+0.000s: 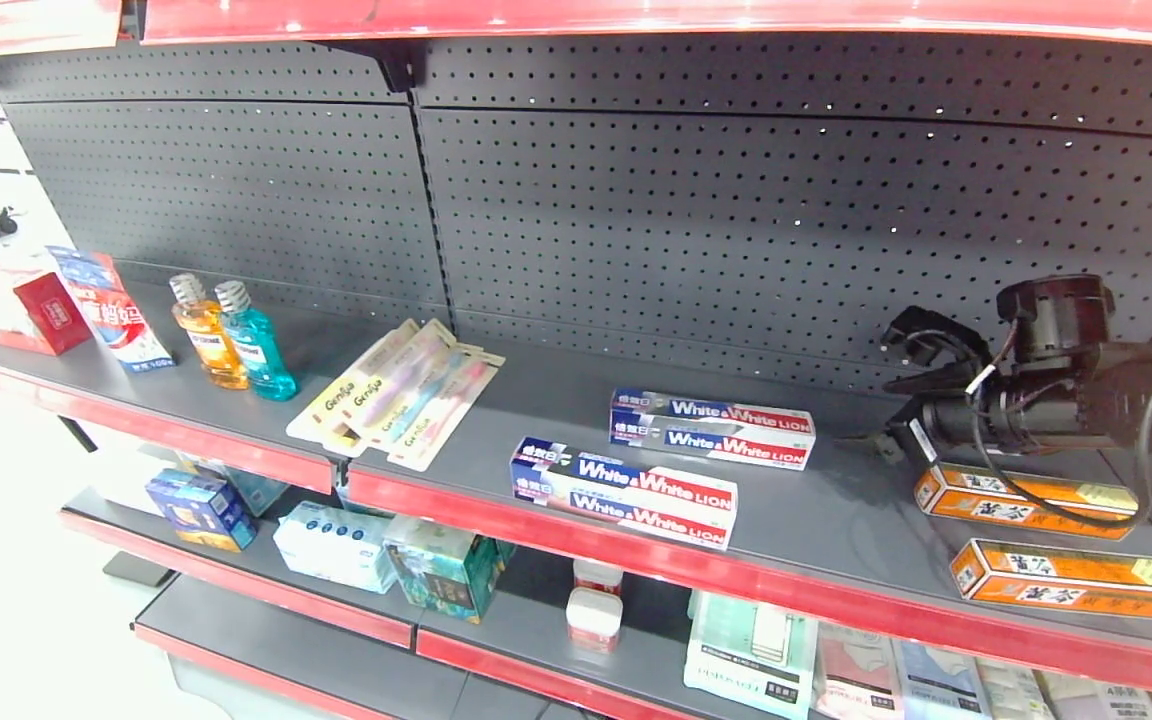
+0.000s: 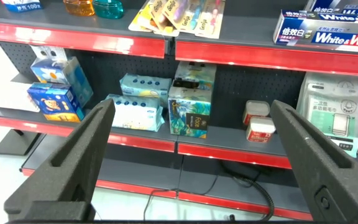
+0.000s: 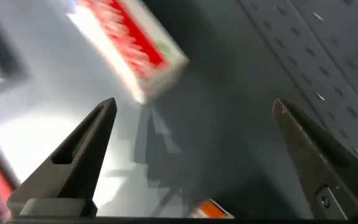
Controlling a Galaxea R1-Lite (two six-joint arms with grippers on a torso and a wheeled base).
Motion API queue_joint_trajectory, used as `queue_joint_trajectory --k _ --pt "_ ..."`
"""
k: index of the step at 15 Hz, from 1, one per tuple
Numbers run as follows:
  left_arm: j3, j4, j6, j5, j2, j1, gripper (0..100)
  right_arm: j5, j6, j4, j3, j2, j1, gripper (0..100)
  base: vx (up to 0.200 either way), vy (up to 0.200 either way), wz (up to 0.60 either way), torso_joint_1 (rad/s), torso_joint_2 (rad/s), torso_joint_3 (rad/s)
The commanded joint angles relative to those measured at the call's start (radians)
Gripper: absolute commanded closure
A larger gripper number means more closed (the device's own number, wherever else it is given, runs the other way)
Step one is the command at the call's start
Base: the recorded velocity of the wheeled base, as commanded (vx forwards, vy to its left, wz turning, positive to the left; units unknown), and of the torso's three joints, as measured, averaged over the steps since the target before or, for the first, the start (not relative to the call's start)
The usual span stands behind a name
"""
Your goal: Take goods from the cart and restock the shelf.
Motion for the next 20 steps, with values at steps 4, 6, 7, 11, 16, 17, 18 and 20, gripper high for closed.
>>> queue_joint_trajectory --k 4,6,7,11,16,17,18,20 --pt "0.0 0.0 0.0 0.0 0.002 0.0 0 -0.137 0.064 -0.006 -0.018 0.035 0.018 0 0.0 0.0 0.0 0.0 0.0 0.0" --pt "0.0 0.0 0.0 0.0 0.002 0.0 0 -0.171 0.075 -0.013 -0.018 0.051 0.026 0 0.0 0.0 0.0 0.0 0.0 0.0" --pt "0.0 0.0 0.0 0.0 0.002 0.0 0 -0.205 0.086 -0.013 -0.018 0.06 0.027 0 0.0 0.0 0.0 0.0 0.0 0.0" --pt "0.0 0.0 0.0 0.0 0.002 0.0 0 -0.264 0.138 -0.013 -0.02 0.072 0.053 0 0.0 0.0 0.0 0.0 0.0 0.0" --pt "0.0 -0.002 0.0 0.0 0.002 0.0 0 -0.292 0.236 -0.019 -0.028 0.074 0.093 0 0.0 0.0 0.0 0.0 0.0 0.0" --pt "0.0 0.0 0.0 0.0 0.002 0.0 0 -0.292 0.238 -0.019 -0.028 0.074 0.099 0 0.0 0.0 0.0 0.0 0.0 0.0" --pt "0.0 0.0 0.0 0.0 0.002 0.0 0 -0.292 0.241 -0.019 -0.028 0.07 0.107 0 0.0 0.0 0.0 0.0 0.0 0.0" --pt "0.0 0.0 0.0 0.0 0.002 0.0 0 -0.292 0.241 -0.019 -0.026 0.069 0.121 0 0.0 0.0 0.0 0.0 0.0 0.0"
